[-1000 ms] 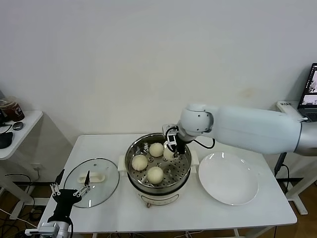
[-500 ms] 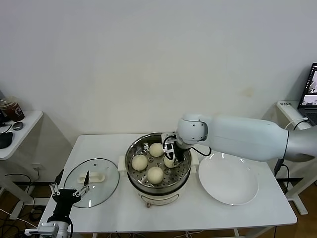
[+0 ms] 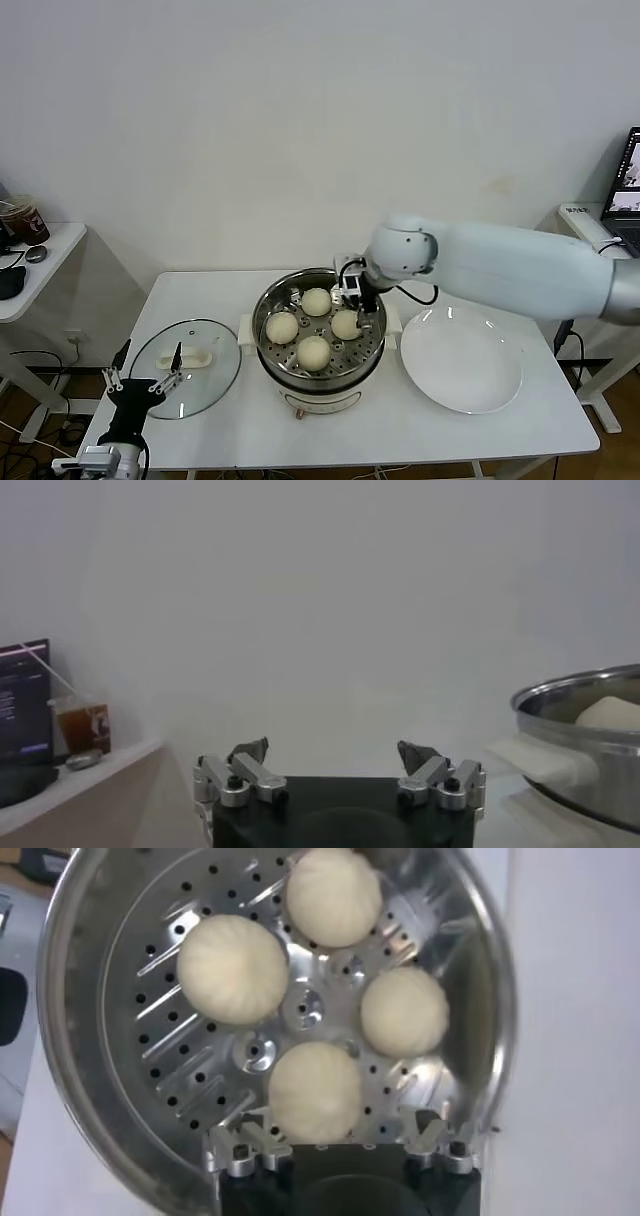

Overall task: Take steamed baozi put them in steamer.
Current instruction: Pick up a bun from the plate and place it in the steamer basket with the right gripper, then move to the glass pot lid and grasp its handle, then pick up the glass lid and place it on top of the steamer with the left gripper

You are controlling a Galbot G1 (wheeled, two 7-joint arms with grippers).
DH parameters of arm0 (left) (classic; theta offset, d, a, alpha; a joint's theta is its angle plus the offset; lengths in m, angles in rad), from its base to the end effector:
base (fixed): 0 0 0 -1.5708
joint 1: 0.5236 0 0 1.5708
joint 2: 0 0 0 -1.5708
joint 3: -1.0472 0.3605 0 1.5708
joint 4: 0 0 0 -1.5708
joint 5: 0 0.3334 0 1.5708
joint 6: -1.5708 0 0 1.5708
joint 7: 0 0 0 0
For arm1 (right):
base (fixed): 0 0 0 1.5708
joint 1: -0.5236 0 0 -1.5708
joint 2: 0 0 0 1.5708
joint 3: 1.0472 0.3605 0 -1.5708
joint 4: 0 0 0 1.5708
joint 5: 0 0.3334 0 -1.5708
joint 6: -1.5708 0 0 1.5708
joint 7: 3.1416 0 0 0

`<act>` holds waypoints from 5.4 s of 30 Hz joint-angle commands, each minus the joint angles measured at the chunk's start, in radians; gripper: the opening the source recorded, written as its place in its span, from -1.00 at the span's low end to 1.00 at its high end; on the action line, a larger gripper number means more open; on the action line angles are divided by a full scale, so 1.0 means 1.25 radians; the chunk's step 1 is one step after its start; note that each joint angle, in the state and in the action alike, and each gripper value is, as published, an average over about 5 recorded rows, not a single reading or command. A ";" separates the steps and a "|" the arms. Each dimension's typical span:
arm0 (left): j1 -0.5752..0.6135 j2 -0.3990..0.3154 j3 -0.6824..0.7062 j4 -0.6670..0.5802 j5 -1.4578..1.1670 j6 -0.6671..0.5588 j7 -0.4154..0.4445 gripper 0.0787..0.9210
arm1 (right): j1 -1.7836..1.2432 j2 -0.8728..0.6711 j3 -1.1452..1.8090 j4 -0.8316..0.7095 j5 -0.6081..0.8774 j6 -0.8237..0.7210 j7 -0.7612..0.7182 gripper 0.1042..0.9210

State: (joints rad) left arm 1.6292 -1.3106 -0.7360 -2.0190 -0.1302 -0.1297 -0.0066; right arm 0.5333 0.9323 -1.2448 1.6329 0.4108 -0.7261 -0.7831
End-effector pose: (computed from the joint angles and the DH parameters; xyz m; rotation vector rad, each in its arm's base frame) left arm 0.1396 0.1168 -0.3222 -0.0872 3.0952 0.3156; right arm 0.4679 0.0595 -0.0608 1.2970 -1.5434 1.4846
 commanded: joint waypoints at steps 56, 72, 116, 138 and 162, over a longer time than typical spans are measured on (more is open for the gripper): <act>-0.079 0.139 0.024 0.336 1.126 -0.180 -0.186 0.77 | -1.784 0.454 1.695 0.393 -0.221 0.815 0.477 0.76; -0.268 0.159 0.049 0.462 1.135 -0.166 -0.150 0.77 | -1.790 0.467 1.665 0.385 -0.250 0.810 0.469 0.76; -0.388 0.115 0.071 0.632 1.190 -0.161 -0.174 -0.35 | -1.800 0.469 1.622 0.386 -0.257 0.805 0.456 0.76; -0.051 0.168 -0.007 0.162 0.943 0.090 -0.210 -0.80 | -1.801 0.451 1.632 0.376 -0.254 0.803 0.452 0.76; -0.326 0.320 0.435 -0.166 0.871 0.560 0.097 -0.80 | -1.736 0.483 1.621 0.239 -0.420 0.816 0.504 0.76</act>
State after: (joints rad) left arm 1.4718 -0.9505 -0.5224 -2.1481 0.9416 0.3529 -0.0222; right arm -1.6784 1.5095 0.7887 2.0125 0.0088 0.2844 -0.1796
